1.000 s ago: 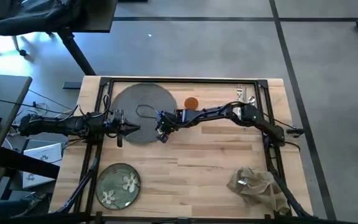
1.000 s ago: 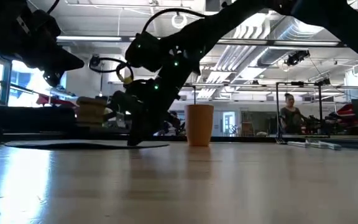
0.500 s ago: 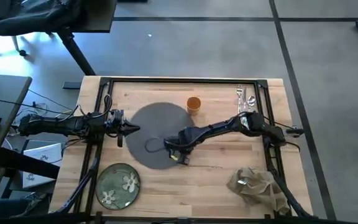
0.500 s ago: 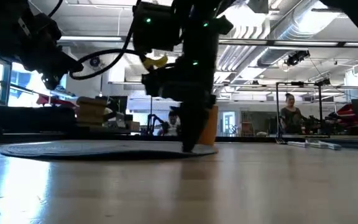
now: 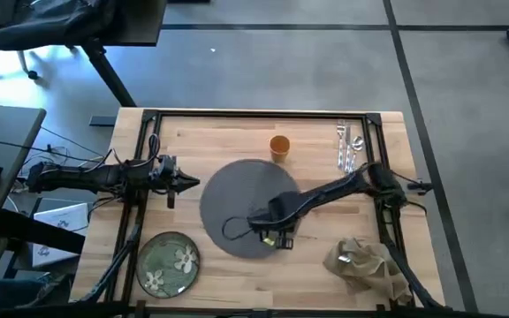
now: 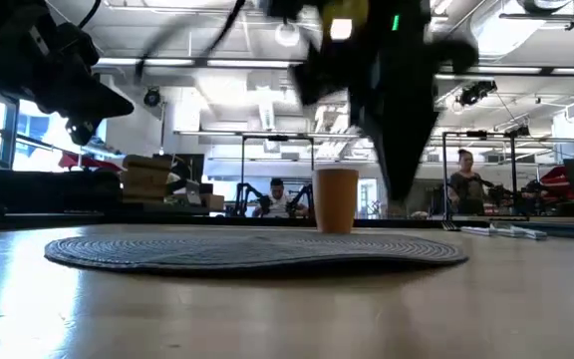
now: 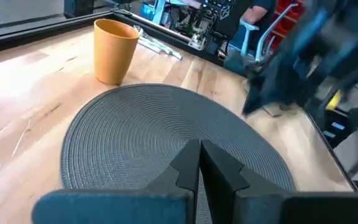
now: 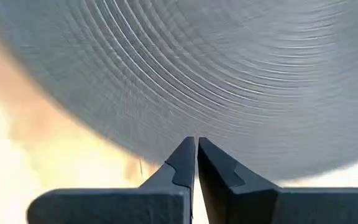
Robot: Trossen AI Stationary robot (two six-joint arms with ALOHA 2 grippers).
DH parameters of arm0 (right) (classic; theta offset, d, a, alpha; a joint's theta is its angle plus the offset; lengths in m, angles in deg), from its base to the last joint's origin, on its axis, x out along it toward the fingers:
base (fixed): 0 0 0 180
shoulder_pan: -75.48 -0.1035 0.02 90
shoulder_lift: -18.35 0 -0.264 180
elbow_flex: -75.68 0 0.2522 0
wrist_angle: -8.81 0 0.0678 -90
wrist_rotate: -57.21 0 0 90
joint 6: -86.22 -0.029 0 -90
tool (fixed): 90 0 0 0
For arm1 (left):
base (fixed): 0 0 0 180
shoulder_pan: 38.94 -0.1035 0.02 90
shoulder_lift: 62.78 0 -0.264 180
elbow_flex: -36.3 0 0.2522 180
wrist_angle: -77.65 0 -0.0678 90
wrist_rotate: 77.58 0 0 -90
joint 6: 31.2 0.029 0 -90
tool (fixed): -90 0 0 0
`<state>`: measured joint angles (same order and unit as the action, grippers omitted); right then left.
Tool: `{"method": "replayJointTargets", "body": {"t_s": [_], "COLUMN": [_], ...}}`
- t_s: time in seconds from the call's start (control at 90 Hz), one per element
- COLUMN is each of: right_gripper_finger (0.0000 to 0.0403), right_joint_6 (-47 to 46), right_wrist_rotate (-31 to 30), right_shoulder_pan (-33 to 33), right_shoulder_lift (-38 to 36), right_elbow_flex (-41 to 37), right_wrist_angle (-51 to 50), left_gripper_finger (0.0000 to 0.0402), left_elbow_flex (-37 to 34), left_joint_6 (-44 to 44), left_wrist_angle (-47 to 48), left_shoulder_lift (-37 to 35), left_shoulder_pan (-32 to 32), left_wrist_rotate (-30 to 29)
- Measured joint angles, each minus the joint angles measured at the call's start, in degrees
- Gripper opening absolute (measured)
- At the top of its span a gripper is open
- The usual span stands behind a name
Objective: Set table place
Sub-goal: Move the yellow cup to the top right of the table
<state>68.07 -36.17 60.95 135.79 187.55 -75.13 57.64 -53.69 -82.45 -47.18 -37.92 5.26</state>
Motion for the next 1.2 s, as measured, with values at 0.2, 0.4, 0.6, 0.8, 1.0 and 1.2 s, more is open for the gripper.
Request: {"method": "replayJointTargets", "body": {"t_s": [0.2,0.4,0.6,0.8,1.0,1.2], "right_gripper_finger": [0.0000,0.0031,0.0114,0.0177,0.0194,0.0184], "right_joint_6": [3.9,6.6,12.9,21.3,29.6,35.4], "right_wrist_rotate": [-7.6,-10.0,-9.0,-3.3,-0.8,-4.1], "right_shoulder_pan": [6.2,17.9,25.1,29.1,31.6,32.4], "right_shoulder_lift": [-14.0,-18.2,-17.3,-17.2,-17.2,-17.2], "right_elbow_flex": [0.2,0.2,0.0,-7.5,-18.7,-24.1], "right_wrist_angle": [1.7,1.8,2.6,10.8,22.5,29.3], "left_gripper_finger": [0.0000,0.0000,0.0000,0.0000,0.0000,0.0000], "left_elbow_flex": [0.0,0.0,0.0,0.0,0.0,0.0], "left_joint_6": [0.0,-0.5,-1.1,-1.4,-1.5,-1.4], "left_wrist_angle": [0.0,0.0,4.0,4.5,4.3,3.9], "left_shoulder_lift": [0.0,0.0,0.7,2.7,3.4,3.4], "left_shoulder_pan": [0.0,0.0,0.0,0.0,0.0,0.0], "left_wrist_rotate": [-1.3,-2.2,-4.0,-3.8,-3.7,-3.9]}}
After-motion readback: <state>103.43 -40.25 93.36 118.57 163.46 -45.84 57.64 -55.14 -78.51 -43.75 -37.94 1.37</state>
